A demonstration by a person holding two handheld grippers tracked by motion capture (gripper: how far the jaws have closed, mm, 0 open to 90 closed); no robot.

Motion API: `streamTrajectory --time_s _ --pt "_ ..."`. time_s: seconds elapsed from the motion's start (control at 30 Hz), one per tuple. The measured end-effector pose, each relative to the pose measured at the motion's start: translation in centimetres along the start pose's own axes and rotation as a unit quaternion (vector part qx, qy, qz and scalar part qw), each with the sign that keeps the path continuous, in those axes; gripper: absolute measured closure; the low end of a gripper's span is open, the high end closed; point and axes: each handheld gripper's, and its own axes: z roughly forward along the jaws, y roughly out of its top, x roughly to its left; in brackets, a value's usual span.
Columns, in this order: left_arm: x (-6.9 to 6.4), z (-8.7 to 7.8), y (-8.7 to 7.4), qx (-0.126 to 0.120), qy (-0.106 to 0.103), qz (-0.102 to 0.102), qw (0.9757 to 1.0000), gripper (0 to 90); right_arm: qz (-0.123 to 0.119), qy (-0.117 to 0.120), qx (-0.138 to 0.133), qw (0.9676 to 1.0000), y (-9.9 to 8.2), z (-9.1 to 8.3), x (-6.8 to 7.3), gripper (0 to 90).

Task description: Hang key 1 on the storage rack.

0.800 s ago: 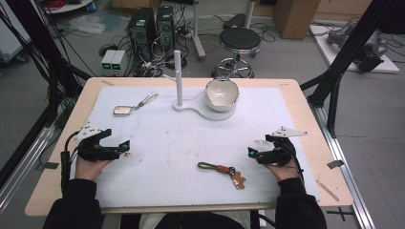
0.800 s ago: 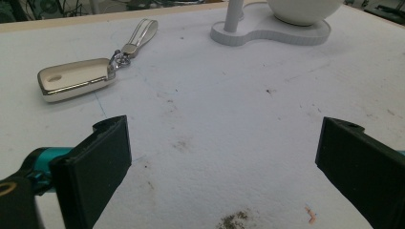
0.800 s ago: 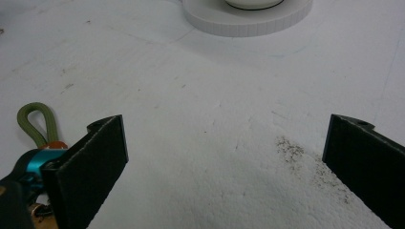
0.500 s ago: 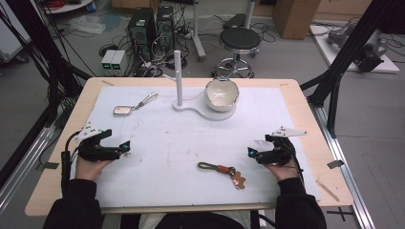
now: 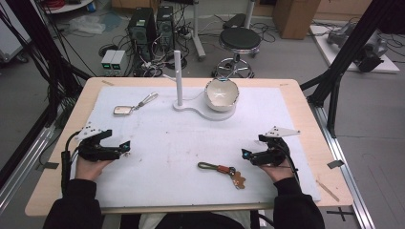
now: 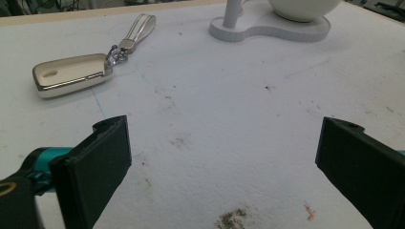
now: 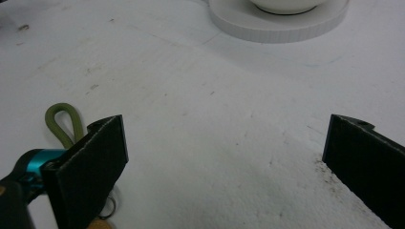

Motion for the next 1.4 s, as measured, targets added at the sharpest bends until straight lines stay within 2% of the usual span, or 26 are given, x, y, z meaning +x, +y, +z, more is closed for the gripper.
streamTrajectory --time_s 0.37,0.63,0.77,1.23,1.27,1.37,1.4 --pt "0.0 0.1 0.0 0.003 -0.002 0.002 1.0 5.3 -0.015 0.019 0.011 0.9996 0.3 0.7 1.2 0.4" --pt "0.0 0.1 0.0 0.003 -0.003 0.002 1.0 5.3 -0.05 0.031 0.032 0.9978 0.7 1.6 2.9 0.4" --pt "-0.1 0.1 0.0 0.004 -0.004 0.003 1.0 5.3 -0.069 0.041 0.05 0.9955 0.8 2.4 3.9 0.4" --pt "-0.1 0.2 -0.1 0.004 -0.005 0.005 1.0 5.3 -0.108 0.076 0.099 0.9863 0.6 4.1 6.3 0.5" --pt "-0.1 0.2 -0.1 0.004 -0.006 0.006 1.0 5.3 -0.11 0.079 0.102 0.9855 0.6 4.1 6.5 4.3" --pt "-0.1 0.2 -0.1 0.003 -0.006 0.008 0.9999 5.3 -0.124 0.094 0.104 0.9823 0.6 4.1 6.9 6.9" --pt "-0.1 0.2 -0.1 0.002 -0.005 0.01 0.9999 5.3 -0.125 0.099 0.107 0.9814 0.7 4.0 6.9 12.9"
